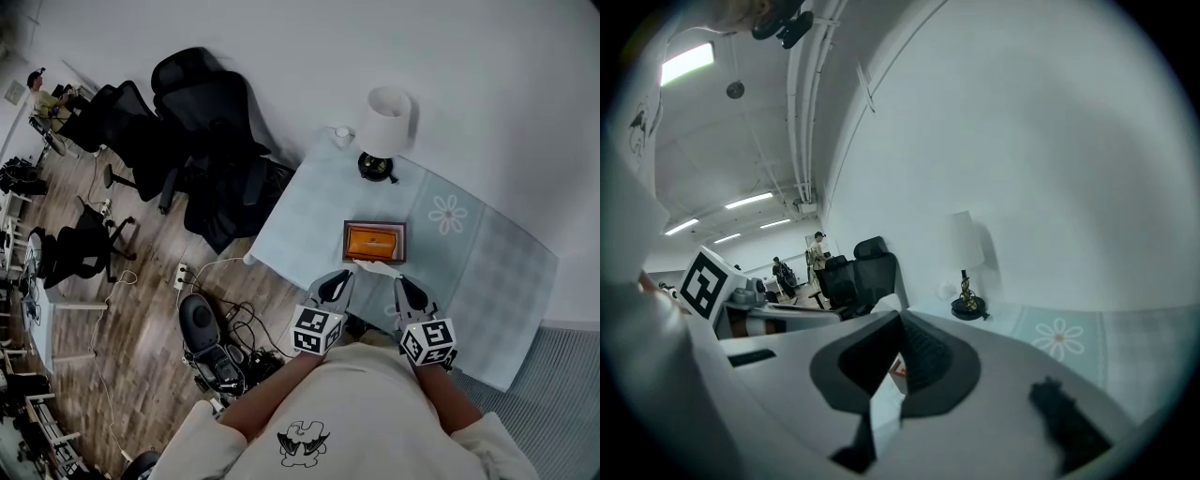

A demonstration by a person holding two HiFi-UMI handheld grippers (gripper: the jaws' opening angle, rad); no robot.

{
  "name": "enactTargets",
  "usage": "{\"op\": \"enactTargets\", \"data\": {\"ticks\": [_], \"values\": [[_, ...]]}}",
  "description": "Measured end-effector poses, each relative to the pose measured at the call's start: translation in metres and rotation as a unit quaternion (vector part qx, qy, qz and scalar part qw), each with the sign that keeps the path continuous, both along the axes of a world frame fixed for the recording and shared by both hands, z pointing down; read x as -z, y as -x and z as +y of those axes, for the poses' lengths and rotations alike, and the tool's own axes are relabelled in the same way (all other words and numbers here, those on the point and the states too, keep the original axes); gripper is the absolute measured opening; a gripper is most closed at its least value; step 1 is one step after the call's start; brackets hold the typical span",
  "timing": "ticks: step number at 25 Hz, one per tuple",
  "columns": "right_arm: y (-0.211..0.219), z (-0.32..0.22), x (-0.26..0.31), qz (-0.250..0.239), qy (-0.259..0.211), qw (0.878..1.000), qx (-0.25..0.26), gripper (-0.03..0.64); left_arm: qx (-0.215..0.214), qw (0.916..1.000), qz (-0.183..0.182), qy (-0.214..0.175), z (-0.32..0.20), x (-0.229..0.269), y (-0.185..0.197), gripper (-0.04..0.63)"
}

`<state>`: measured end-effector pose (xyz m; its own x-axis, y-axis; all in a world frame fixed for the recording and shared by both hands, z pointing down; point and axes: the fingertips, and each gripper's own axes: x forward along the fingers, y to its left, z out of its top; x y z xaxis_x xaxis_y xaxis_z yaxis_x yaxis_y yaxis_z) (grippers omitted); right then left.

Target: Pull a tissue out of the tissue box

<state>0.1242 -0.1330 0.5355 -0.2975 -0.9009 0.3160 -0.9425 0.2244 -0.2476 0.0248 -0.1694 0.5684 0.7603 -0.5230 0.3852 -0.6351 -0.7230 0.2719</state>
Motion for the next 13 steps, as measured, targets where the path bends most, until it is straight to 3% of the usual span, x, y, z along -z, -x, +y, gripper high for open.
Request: {"op": "enactTargets", "data": {"ticks": [13], "values": [[0.007,-0.0002,-0.0043,0.002,0.004,1.0,0.01,0.012,0.0,1.0,0.001,0.002,0.0016,-0.0023,-0.0001,0.035]]}}
